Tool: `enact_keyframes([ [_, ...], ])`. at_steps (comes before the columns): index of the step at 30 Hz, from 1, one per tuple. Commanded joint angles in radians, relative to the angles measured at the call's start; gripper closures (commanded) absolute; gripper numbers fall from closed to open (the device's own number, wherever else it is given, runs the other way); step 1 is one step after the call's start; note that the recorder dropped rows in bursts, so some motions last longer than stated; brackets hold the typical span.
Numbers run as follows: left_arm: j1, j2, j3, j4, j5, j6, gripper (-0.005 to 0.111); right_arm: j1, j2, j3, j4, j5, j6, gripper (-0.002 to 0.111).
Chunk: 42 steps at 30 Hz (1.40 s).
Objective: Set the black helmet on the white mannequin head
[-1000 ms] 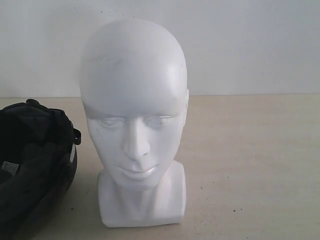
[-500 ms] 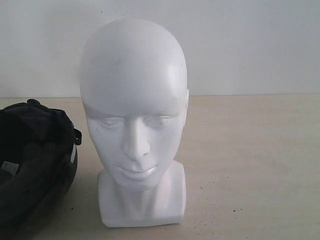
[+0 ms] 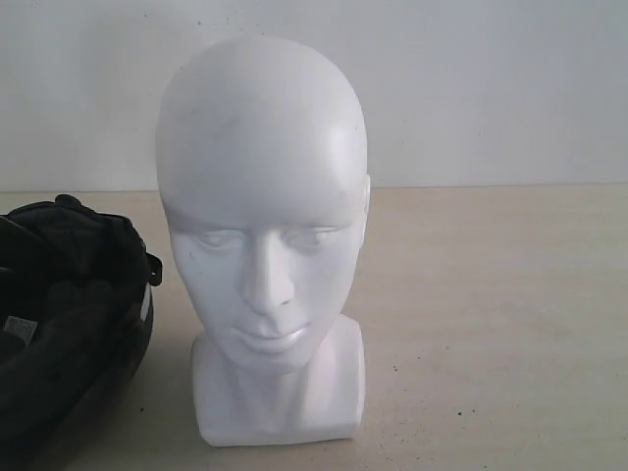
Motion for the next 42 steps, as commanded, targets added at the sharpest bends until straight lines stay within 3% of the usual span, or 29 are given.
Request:
enact_keyframes([
  [1, -0.046, 0.064, -0.01, 0.06, 0.018, 0.027, 0.102, -0.007, -0.005, 0.0, -0.007, -0.008, 0.0, 0.108],
  [9, -0.049, 0.209, -0.01, 0.167, -0.02, -0.023, 0.097, -0.007, -0.005, 0.0, -0.007, -0.008, 0.0, 0.108],
  [11, -0.049, 0.239, -0.01, 0.202, -0.048, -0.077, 0.088, -0.007, -0.005, 0.0, -0.007, -0.008, 0.0, 0.108],
  [18, -0.049, 0.299, -0.01, 0.333, -0.181, -0.277, 0.036, -0.007, -0.005, 0.0, -0.007, -0.008, 0.0, 0.108],
  [24, -0.049, 0.329, -0.01, 0.417, -0.217, -0.355, 0.018, -0.007, -0.005, 0.0, -0.007, -0.008, 0.0, 0.108],
  [30, -0.049, 0.34, -0.01, 0.265, -0.213, -0.355, 0.016, -0.007, -0.005, 0.0, -0.007, -0.008, 0.0, 0.108],
  [33, -0.049, 0.34, -0.01, 0.178, -0.209, -0.28, 0.016, -0.007, -0.005, 0.0, -0.007, -0.008, 0.0, 0.108],
  [42, -0.041, 0.41, -0.01, 0.182, -0.197, -0.22, 0.016, -0.007, -0.005, 0.0, -0.007, -0.008, 0.0, 0.108],
])
